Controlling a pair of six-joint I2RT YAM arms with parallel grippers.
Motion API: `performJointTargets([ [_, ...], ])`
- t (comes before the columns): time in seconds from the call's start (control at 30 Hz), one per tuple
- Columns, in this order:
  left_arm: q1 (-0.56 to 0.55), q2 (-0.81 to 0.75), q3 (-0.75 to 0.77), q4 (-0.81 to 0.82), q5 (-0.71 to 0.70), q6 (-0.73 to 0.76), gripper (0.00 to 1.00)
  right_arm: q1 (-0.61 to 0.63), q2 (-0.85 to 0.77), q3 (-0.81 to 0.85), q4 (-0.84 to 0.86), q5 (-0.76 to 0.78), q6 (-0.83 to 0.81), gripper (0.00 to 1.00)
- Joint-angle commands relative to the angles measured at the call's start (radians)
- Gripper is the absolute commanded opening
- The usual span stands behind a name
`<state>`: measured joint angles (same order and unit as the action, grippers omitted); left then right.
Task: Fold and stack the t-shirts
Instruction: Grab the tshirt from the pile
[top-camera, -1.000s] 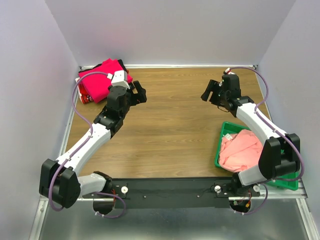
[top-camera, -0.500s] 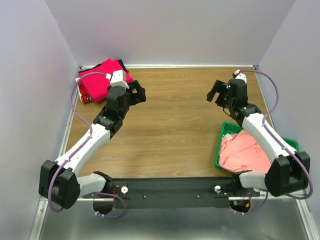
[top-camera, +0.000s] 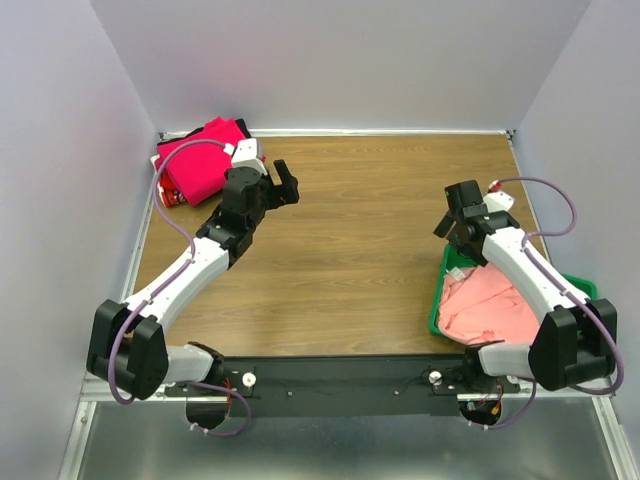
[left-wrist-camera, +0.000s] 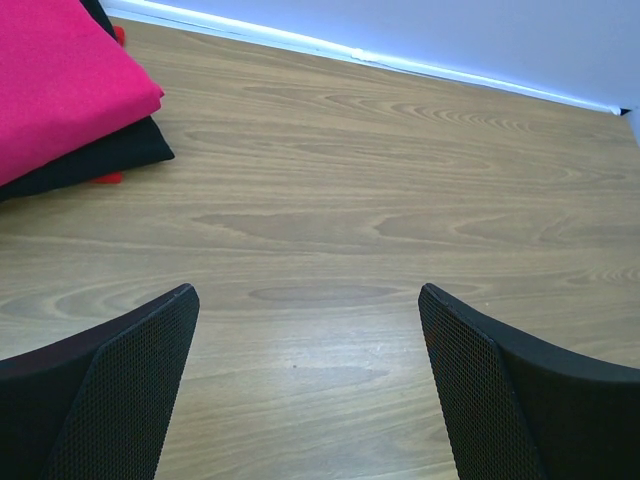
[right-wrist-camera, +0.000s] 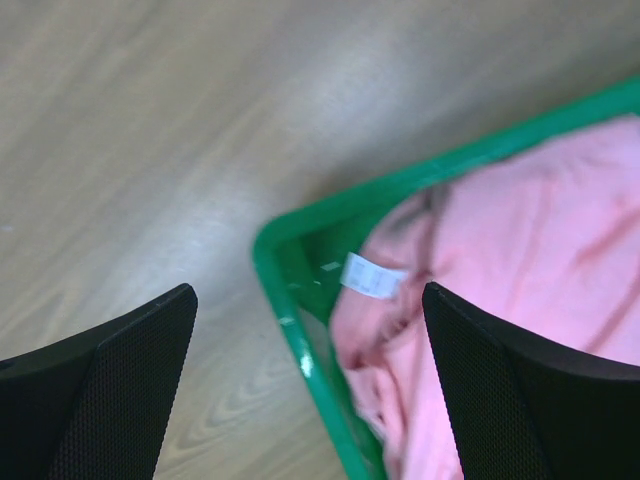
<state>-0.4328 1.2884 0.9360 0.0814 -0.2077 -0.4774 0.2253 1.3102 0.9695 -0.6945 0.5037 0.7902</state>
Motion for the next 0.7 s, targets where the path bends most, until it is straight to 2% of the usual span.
performJointTargets([
  [0.0,0.005,0.009,0.023,0.041,0.017,0.014,0.98,-0.013,-0.022,0.031,-0.241,0.125,0.148,1.00],
  [0.3,0.005,0.011,-0.005,0.050,0.021,0.014,0.98,-0.058,-0.080,-0.112,-0.307,0.006,0.274,1.00],
  [0.43,0.005,0.006,-0.016,0.050,0.019,0.013,0.98,-0.084,-0.054,-0.117,-0.304,0.003,0.262,1.00],
  [0.67,0.005,0.008,-0.023,0.050,0.016,0.006,0.98,-0.144,-0.009,-0.193,-0.218,-0.097,0.178,0.99],
])
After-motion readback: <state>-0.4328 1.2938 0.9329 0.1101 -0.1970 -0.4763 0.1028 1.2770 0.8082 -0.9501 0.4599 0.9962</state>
